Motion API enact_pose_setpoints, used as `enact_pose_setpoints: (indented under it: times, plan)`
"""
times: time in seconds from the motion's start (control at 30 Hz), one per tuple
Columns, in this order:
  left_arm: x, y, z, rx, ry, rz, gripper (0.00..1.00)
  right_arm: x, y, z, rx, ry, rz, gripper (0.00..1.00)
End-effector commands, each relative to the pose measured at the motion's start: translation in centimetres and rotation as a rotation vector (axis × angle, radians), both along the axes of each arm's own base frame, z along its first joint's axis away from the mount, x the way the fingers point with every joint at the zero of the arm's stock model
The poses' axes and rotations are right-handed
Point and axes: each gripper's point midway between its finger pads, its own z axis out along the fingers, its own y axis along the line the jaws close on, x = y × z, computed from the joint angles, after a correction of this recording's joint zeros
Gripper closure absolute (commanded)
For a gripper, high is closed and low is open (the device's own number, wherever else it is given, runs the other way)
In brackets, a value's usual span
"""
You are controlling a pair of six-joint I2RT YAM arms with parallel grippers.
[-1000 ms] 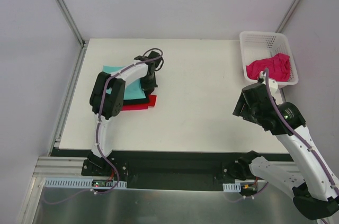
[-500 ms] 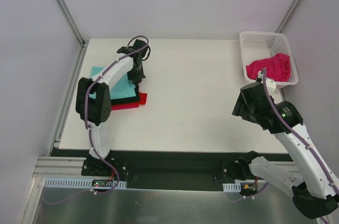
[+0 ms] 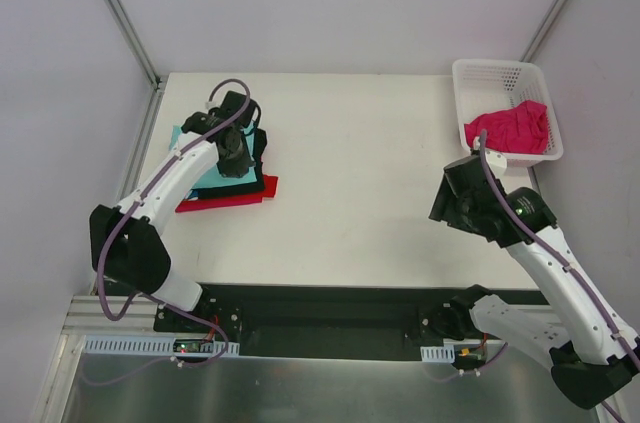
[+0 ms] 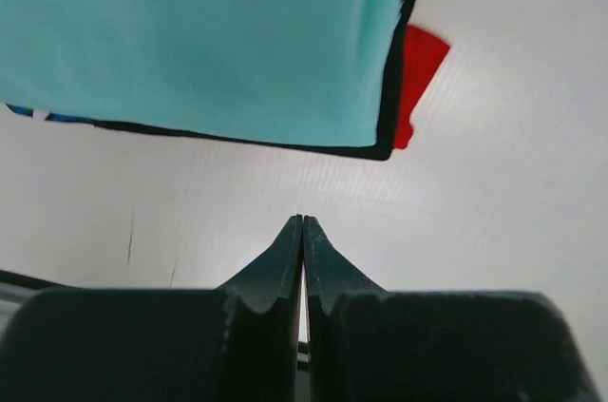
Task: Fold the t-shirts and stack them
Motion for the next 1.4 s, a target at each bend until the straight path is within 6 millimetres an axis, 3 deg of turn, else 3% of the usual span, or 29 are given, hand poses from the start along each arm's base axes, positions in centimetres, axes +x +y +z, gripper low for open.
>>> enact_pose_setpoints:
  times: [0.0, 0.13, 0.2, 0.5, 0.8, 0.97, 1.37]
  plan:
    - [-2.2, 0.3, -2.4, -0.003, 0.067, 0.047, 1.00, 0.2, 0.5, 0.4, 0.035, -0.018, 0.010, 0.32]
    - [-3.8, 1.0, -4.1, 0.011, 0.090, 0.078, 1.00, -0.1, 0.3, 0.4, 0.037, -0.025, 0.007, 0.32]
    - [-3.7, 1.7, -4.3, 0.033, 0.058, 0.103, 1.00, -0.3, 0.2, 0.2, 0.038, -0.023, 0.005, 0.32]
    - [-5.2, 2.6, -8.9, 0.014, 0.108, 0.150, 1.00, -1.0, -0.5, -0.1, 0.026, -0.022, 0.004, 0.32]
    - [-4.5, 3.7, -11.7, -0.054, 0.132, 0.164, 1.00, -1.1, -0.5, -0.5, 0.018, -0.013, 0.006, 0.32]
    - [-3.5, 4.6, -12.9, -0.056, 0.150, 0.167, 1.00, -0.8, -0.3, -0.8, 0.011, -0.005, 0.015, 0.32]
    - [2.2, 5.5, -14.8, -0.037, 0.088, 0.146, 1.00, -0.1, 0.0, -0.9, -0.003, 0.001, 0.043, 0.32]
